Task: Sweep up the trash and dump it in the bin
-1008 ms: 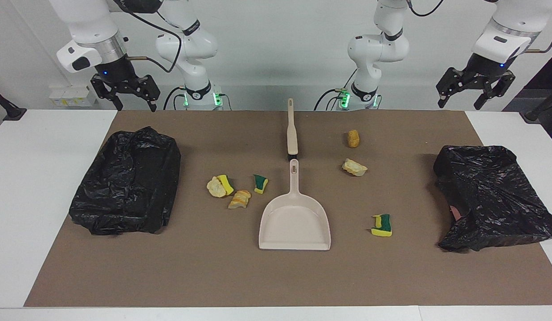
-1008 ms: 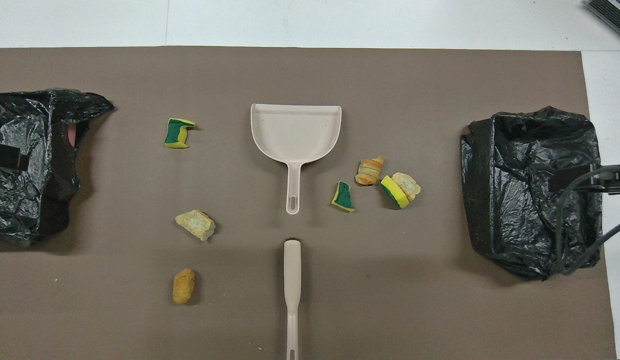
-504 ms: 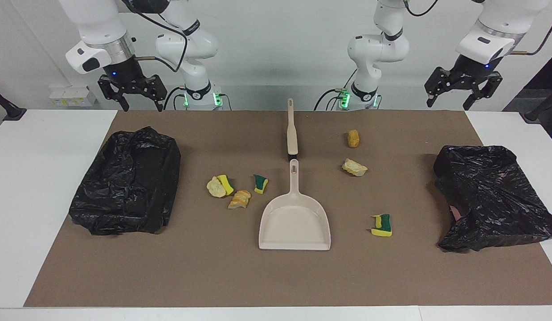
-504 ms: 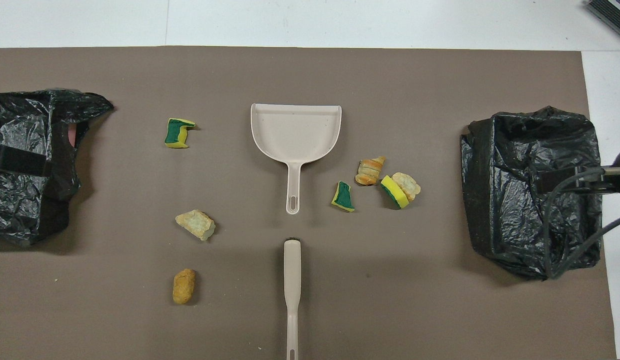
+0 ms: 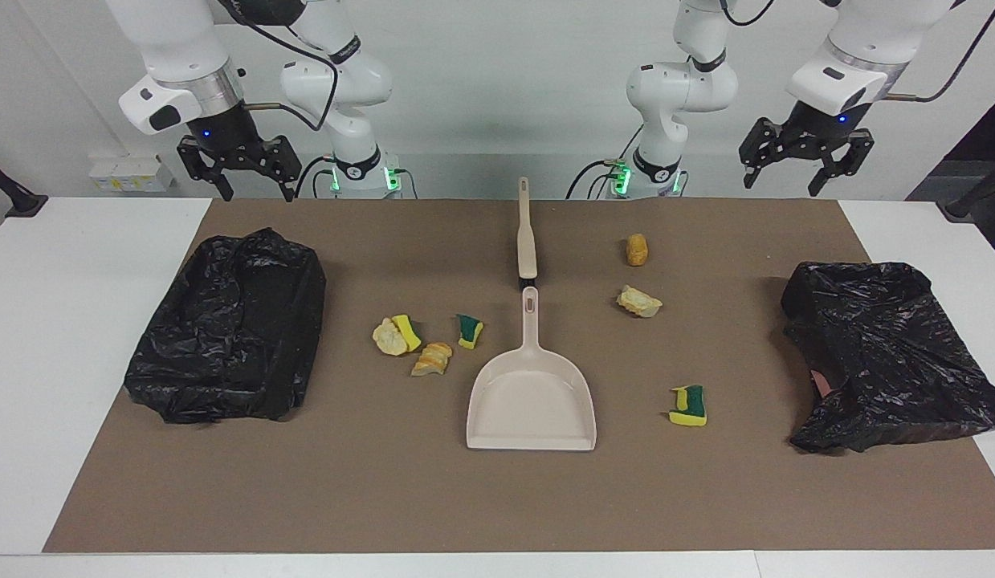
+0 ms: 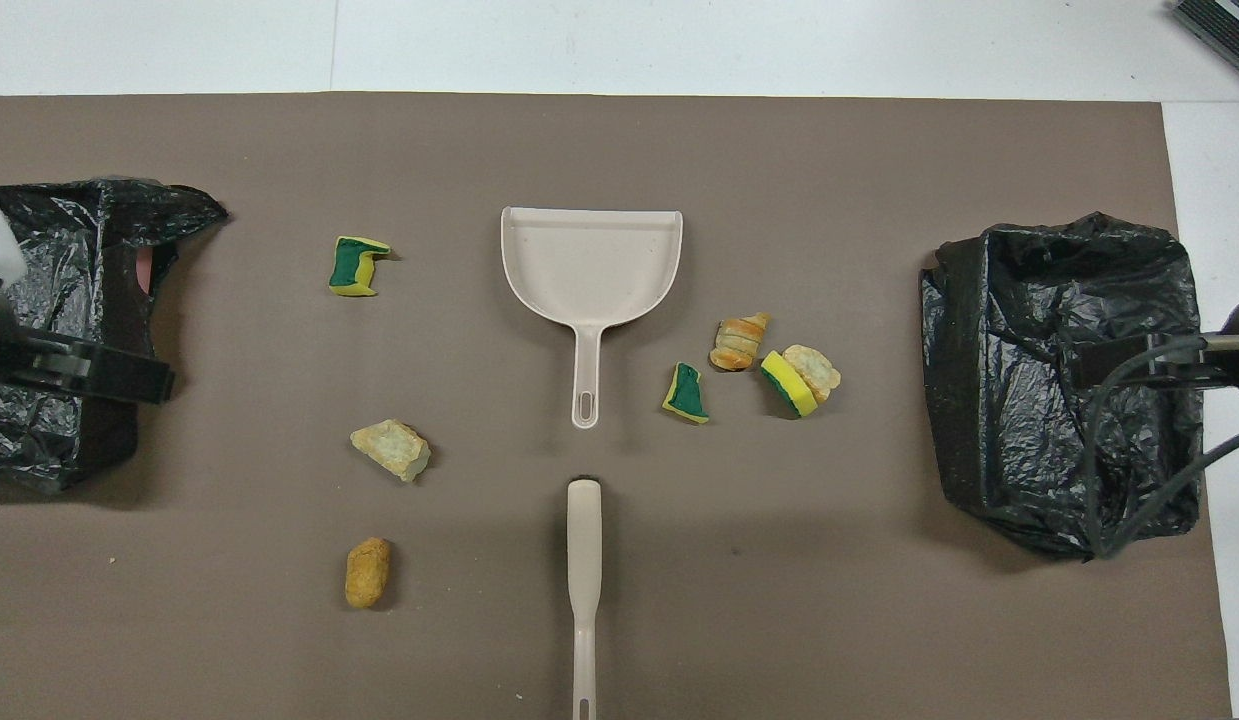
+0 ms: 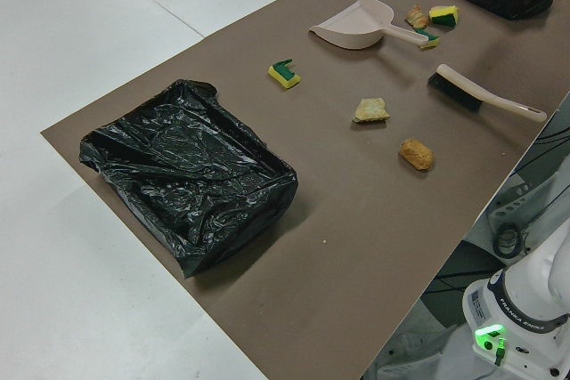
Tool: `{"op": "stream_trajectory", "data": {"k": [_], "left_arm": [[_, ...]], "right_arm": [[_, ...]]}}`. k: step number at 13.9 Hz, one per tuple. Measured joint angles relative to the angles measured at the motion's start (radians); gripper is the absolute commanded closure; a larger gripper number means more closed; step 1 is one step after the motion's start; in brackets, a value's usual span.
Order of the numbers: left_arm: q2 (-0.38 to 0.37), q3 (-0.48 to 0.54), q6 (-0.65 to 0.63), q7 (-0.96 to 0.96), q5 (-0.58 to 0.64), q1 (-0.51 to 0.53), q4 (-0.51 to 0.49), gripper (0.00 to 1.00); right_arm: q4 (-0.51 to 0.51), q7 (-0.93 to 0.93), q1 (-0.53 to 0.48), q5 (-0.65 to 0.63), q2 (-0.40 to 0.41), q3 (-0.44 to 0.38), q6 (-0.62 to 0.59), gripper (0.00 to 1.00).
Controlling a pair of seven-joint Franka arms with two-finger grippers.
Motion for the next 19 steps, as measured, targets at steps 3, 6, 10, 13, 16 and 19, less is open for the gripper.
{"op": "stream_trajectory", "data": {"k": [3, 6, 10, 13, 16, 19], "left_arm": [[-0.067, -0.109, 0.058, -0.091, -0.011, 0.000, -0.141, 0.00], [-0.104, -0.251, 0.148, -0.233, -0.034, -0.001, -0.285, 0.00], [-0.112, -0.415, 0.295, -0.394, -0.075, -0.001, -0.450, 0.00], [-0.113, -0.547, 0.399, -0.487, -0.086, -0.002, -0.558, 0.00], [-0.112, -0.662, 0.507, -0.548, -0.130, -0.003, -0.669, 0.00], [-0.111, -0.743, 0.609, -0.570, -0.202, -0.002, -0.758, 0.00]], "right_arm": [[-0.005, 0.000, 0.000, 0.000, 0.000, 0.000, 0.000, 0.00], [-0.009, 0.000, 0.000, 0.000, 0.000, 0.000, 0.000, 0.00], [-0.017, 0.000, 0.000, 0.000, 0.000, 0.000, -0.004, 0.00], [-0.048, 0.000, 0.000, 0.000, 0.000, 0.000, -0.005, 0.00], [-0.128, 0.000, 0.004, 0.000, 0.007, 0.002, 0.036, 0.00], [-0.177, 0.008, 0.004, 0.000, 0.033, 0.028, 0.092, 0.00]]}}
